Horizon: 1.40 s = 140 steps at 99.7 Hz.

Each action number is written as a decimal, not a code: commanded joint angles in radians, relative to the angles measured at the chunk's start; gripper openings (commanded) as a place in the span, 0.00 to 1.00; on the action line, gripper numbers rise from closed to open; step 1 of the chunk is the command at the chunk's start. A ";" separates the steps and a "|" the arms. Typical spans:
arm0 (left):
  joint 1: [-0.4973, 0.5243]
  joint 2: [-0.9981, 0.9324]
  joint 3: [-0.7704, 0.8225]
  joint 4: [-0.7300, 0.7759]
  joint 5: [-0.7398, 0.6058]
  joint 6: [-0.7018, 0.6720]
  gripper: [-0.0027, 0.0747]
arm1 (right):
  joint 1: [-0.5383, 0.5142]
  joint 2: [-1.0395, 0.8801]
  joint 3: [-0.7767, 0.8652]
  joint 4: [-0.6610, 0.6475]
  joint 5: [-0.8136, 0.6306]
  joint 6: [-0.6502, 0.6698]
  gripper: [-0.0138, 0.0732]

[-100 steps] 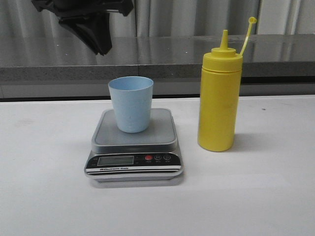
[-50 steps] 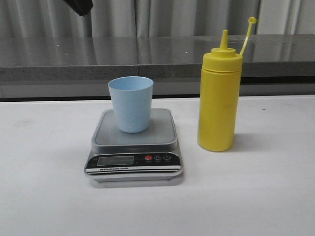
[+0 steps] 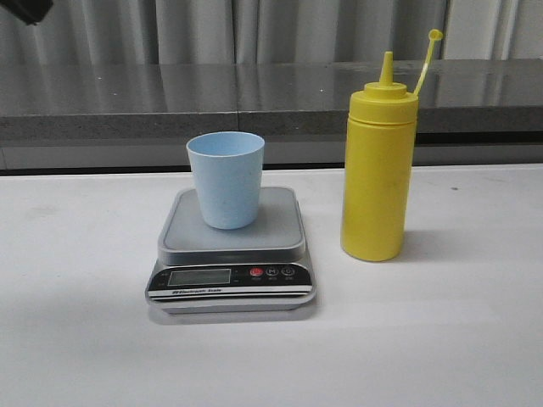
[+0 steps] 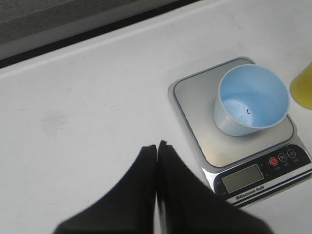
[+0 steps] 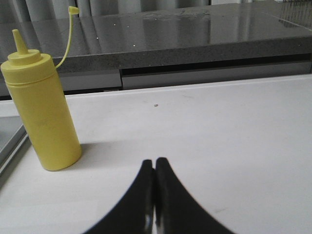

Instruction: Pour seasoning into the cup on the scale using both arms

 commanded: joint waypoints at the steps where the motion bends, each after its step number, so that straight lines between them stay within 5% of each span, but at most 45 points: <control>1: 0.028 -0.097 0.032 0.003 -0.079 -0.020 0.02 | -0.004 -0.023 -0.016 -0.011 -0.075 -0.009 0.08; 89: 0.084 -0.914 0.552 -0.001 -0.160 -0.046 0.02 | -0.004 -0.023 -0.016 -0.011 -0.207 -0.009 0.08; 140: 0.084 -1.025 0.596 -0.018 -0.079 -0.046 0.02 | -0.004 -0.020 -0.047 -0.011 -0.201 -0.009 0.08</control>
